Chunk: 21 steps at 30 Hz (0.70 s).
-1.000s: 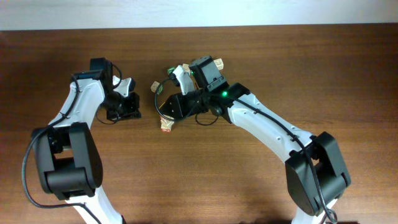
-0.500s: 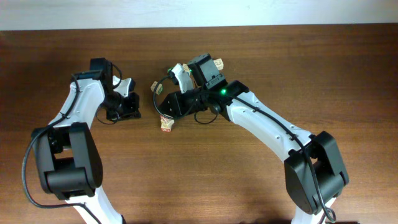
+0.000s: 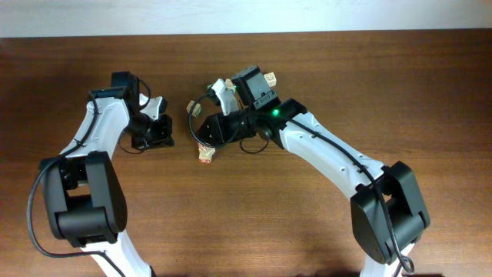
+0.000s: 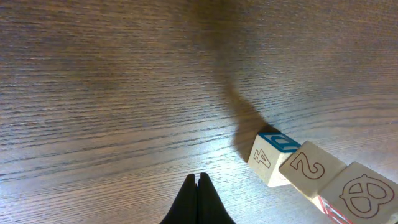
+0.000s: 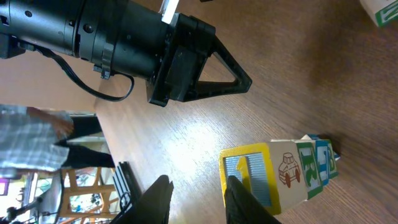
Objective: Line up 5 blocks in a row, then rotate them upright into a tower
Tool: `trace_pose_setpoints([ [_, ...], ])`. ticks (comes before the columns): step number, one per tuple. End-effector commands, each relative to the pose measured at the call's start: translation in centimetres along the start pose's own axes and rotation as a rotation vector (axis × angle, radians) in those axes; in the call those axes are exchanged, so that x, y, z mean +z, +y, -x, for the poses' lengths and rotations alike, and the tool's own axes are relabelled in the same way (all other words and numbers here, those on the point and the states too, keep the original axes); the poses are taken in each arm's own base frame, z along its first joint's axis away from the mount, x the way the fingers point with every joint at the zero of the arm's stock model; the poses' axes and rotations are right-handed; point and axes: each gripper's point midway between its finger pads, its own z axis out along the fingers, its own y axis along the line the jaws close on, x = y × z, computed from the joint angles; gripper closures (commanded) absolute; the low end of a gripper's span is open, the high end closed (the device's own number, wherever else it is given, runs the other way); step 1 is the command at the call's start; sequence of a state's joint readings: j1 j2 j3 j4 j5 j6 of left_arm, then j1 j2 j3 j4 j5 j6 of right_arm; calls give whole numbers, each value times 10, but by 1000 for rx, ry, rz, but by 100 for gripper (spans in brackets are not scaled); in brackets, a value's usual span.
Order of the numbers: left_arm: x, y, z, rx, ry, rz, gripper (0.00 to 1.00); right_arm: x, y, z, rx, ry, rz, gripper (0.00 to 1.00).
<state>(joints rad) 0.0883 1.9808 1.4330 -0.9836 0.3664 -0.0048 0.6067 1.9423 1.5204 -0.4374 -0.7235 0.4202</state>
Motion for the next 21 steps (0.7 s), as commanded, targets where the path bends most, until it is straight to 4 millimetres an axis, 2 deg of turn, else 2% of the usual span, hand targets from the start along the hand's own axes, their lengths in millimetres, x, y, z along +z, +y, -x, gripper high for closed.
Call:
trace_pose_setpoints([
  [1,-4,2,6,-12,-17,1,100,10,-6,-4,30,21,-12,69],
  [21,-4,2,5,-13,-12,0,100,3,10,8,32,7,36,69],
])
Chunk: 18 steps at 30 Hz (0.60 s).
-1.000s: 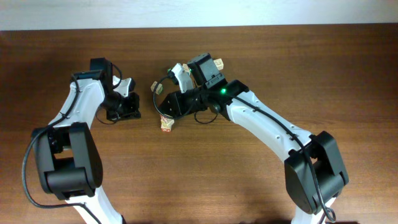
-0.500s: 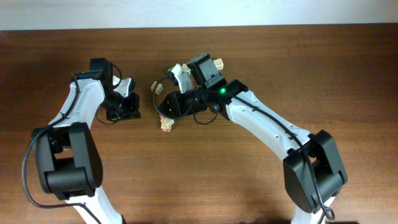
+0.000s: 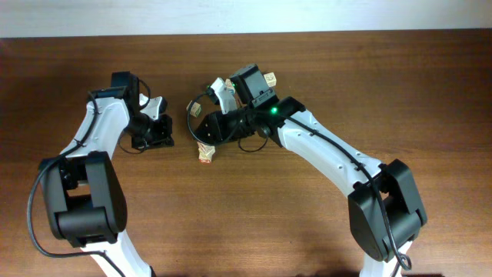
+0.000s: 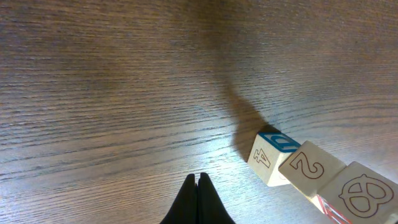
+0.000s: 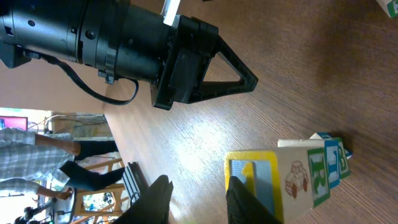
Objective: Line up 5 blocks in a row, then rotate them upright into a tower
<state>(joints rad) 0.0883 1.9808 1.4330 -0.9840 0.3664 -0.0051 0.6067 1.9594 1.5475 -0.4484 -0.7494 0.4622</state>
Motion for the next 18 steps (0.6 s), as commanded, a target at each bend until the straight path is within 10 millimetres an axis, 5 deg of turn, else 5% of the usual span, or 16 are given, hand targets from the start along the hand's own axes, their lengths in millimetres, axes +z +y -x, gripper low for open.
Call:
trace_pose_setpoints([
  [1,-4,2,5,-13,-13,0,100,0,4,7,-7,-7,11,69],
  [12,-4,2,5,-13,-13,1,100,-7,0,12,5,-17,23,69],
  [18,-4,2,5,-13,-13,1,100,-14,18,24,-29,-35,62,69],
])
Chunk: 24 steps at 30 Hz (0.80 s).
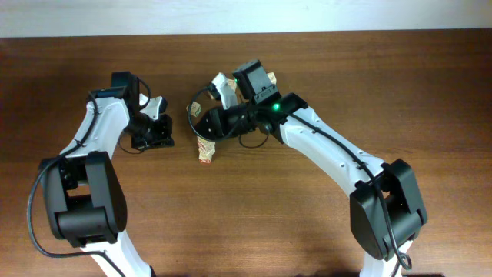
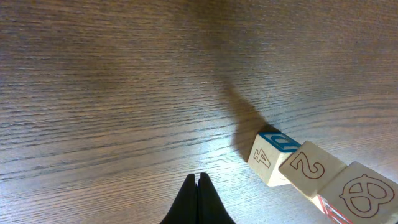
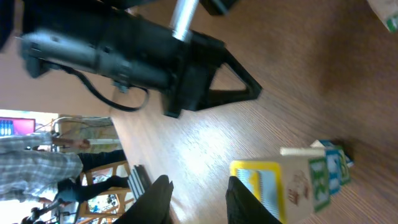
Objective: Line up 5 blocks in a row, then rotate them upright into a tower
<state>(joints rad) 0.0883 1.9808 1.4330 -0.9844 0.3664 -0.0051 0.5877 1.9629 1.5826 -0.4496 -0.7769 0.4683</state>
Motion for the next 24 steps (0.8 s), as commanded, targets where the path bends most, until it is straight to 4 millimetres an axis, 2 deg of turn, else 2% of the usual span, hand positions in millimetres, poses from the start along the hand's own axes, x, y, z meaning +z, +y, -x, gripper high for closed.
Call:
trace_pose_setpoints([
  [1,-4,2,5,-13,-14,1,100,-7,15,13,-29,-16,35,69],
  [4,-4,2,5,-13,-14,1,100,-16,22,21,-42,-21,30,70],
  [6,-4,2,5,-13,-14,1,100,-26,17,26,-26,-27,12,77],
  [7,-4,2,5,-13,-14,1,100,-33,11,29,-4,-31,0,83],
  [9,-4,2,5,-13,-14,1,100,-51,-9,33,59,-42,-33,95],
  [12,-4,2,5,-12,-15,1,100,-84,-59,29,192,-48,-151,96],
  [14,-4,2,6,-12,-15,1,100,-93,-79,18,210,-23,-179,96],
  [16,-4,2,6,-10,-19,1,100,-87,-91,5,240,3,-187,96],
  [18,-4,2,7,-10,-21,1,100,-70,-103,-15,268,48,-178,96],
  [24,-4,2,7,-9,-23,1,100,-31,-117,-50,284,79,-140,96],
])
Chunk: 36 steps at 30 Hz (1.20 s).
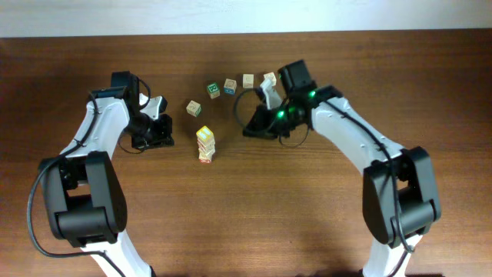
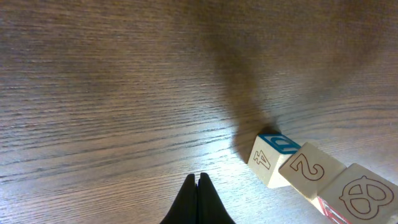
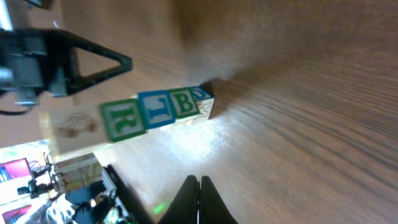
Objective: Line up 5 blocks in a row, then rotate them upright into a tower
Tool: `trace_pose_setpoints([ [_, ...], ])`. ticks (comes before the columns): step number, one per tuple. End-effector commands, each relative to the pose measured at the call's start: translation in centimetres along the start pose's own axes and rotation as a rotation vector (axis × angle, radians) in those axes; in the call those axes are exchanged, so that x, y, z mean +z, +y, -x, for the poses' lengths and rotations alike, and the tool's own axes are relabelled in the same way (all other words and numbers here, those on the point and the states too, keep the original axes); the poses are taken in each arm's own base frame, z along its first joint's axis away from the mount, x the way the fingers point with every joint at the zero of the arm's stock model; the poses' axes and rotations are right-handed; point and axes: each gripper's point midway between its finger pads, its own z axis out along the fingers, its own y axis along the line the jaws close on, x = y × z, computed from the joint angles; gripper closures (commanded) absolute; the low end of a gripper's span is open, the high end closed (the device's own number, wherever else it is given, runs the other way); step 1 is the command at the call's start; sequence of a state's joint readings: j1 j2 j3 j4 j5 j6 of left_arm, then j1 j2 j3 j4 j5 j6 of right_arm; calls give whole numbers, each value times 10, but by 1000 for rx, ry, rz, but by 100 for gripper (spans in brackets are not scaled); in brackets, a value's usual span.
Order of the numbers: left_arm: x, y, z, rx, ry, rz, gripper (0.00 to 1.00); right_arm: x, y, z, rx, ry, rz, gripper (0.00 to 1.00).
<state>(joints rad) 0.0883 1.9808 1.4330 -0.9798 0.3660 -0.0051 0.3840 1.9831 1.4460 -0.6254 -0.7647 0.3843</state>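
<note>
A stack of lettered wooden blocks (image 1: 204, 144) stands mid-table. In the right wrist view the stack (image 3: 149, 112) shows faces R, T and B. The left wrist view has its numbered faces (image 2: 310, 169) at the lower right. Several loose blocks lie behind it, among them one (image 1: 193, 108) nearest the stack and one (image 1: 230, 85) farther back. My right gripper (image 1: 250, 129) (image 3: 199, 198) is shut and empty, right of the stack and apart from it. Left of the stack, my left gripper (image 1: 165, 137) (image 2: 199, 198) sits low over the table, shut on nothing.
Wooden table (image 1: 307, 215) with a pale wall along its back edge. The left arm's black wrist (image 3: 68, 65) shows beyond the stack in the right wrist view. The right arm (image 1: 346, 138) reaches in from the right.
My right gripper was open at the top yellow block of the stack. Now it is shut and farther right, away from the stack. The loose blocks at the back show again. The left arm is unchanged.
At all three earlier moments my right gripper stood open at the stack's top block, shifting only slightly. Now it is off to the right, shut and empty, and the stack stands. My left gripper stayed shut in the same place throughout.
</note>
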Motion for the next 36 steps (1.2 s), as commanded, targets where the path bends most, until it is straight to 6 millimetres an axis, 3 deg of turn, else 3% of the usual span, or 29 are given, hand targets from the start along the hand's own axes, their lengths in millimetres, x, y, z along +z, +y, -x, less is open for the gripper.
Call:
trace_pose_setpoints([
  [1,-4,2,7,-10,-21,0,100,21,-3,-16,3,26,21,96],
  [4,-4,2,8,-8,-25,0,100,39,-10,-18,21,-13,-10,96],
  [18,-4,2,8,-8,-25,0,100,85,-15,-16,21,-61,7,95],
  [25,-4,2,8,-8,-25,1,100,85,-10,-17,140,-36,57,96],
  [31,-4,2,8,-8,-25,0,100,53,-11,0,305,-13,209,96],
  [36,-4,2,8,-8,-25,0,100,46,-18,-9,436,45,249,96],
])
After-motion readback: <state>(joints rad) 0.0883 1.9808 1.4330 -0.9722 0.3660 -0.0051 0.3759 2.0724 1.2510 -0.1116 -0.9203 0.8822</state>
